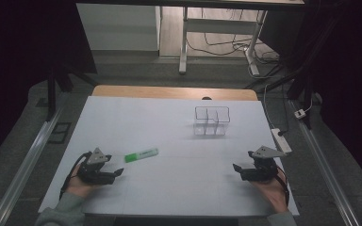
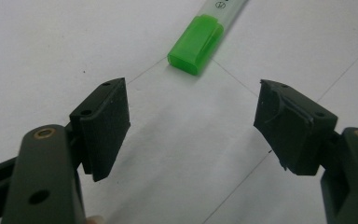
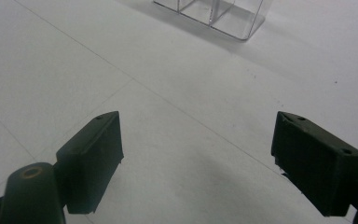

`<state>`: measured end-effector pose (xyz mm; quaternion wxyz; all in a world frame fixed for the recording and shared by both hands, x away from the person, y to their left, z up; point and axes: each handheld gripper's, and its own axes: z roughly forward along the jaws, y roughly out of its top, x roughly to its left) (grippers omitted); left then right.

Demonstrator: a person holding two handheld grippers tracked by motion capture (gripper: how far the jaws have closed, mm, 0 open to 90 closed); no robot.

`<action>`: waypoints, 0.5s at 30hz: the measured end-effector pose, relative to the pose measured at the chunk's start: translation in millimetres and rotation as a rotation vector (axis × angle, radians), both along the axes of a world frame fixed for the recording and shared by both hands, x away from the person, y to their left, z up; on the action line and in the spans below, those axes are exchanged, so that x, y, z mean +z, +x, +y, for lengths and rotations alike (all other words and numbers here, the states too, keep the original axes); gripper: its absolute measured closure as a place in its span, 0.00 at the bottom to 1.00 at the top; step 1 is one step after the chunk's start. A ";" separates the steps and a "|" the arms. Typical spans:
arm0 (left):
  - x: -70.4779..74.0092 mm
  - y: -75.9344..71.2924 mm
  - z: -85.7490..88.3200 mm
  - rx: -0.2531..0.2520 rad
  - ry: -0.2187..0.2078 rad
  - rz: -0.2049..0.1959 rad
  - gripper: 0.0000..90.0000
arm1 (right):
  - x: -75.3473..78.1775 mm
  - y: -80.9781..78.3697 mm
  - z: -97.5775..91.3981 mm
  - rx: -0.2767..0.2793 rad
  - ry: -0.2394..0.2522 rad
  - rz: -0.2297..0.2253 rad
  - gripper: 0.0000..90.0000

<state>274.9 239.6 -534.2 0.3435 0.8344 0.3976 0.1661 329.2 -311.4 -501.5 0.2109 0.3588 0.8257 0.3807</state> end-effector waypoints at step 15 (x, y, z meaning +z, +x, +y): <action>0.8 0.2 0.4 -0.004 -0.023 0.005 0.29 | -2.3 2.2 0.9 0.000 -0.017 0.020 0.22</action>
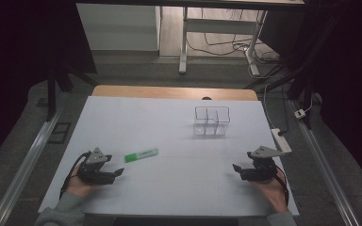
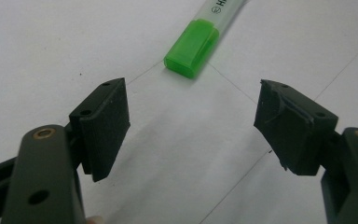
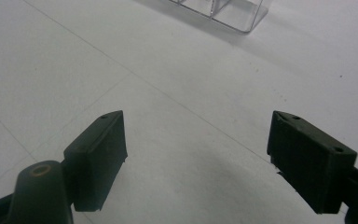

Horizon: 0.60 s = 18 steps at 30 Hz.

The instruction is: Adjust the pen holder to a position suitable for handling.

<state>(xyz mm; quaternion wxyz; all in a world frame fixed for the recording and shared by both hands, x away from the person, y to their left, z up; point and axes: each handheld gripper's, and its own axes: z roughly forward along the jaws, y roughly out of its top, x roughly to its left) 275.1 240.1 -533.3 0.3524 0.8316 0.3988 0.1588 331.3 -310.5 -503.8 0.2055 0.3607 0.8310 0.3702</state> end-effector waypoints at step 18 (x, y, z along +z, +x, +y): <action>-1.1 1.1 -1.0 -0.005 0.007 0.001 0.29 | 9.3 16.3 7.6 -0.040 0.031 -0.010 0.25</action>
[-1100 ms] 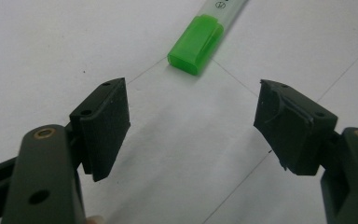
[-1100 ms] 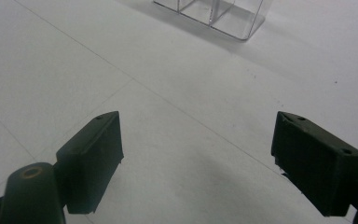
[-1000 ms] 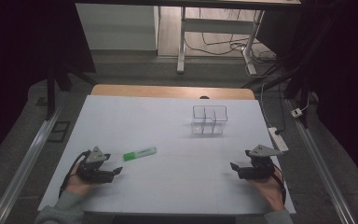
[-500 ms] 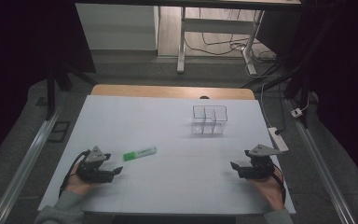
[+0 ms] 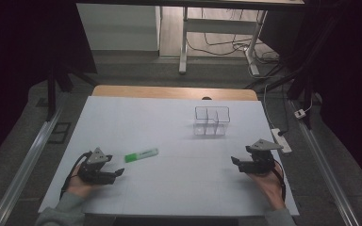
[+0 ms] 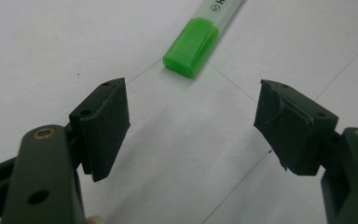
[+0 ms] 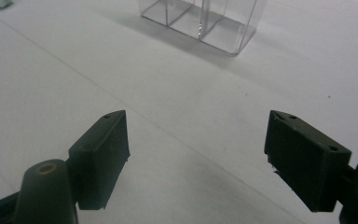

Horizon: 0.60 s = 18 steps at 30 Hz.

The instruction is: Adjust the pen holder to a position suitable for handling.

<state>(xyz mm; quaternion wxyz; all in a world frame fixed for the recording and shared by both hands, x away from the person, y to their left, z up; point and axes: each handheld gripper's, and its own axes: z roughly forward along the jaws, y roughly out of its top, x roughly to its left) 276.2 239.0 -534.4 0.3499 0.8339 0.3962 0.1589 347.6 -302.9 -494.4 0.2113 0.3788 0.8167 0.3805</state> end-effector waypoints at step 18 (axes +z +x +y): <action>-0.7 0.7 -0.2 -0.003 0.007 0.002 0.29 | 6.6 35.0 9.3 -0.037 0.018 0.015 0.26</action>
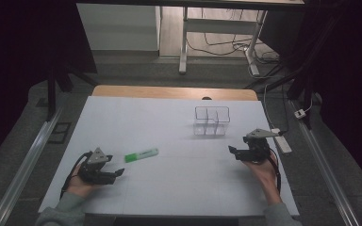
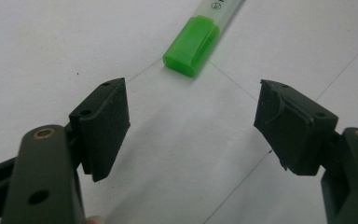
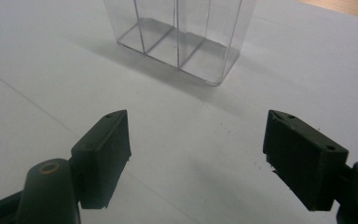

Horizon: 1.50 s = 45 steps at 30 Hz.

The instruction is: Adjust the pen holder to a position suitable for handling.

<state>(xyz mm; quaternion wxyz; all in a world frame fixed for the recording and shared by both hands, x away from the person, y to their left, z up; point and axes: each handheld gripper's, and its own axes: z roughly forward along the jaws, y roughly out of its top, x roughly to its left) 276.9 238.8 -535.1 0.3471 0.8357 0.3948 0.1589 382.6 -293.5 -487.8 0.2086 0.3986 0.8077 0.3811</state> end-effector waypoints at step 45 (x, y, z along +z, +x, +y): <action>-1.2 1.0 -1.1 -0.006 0.022 0.001 0.29 | -7.8 69.1 11.3 -0.118 -0.026 -0.003 0.85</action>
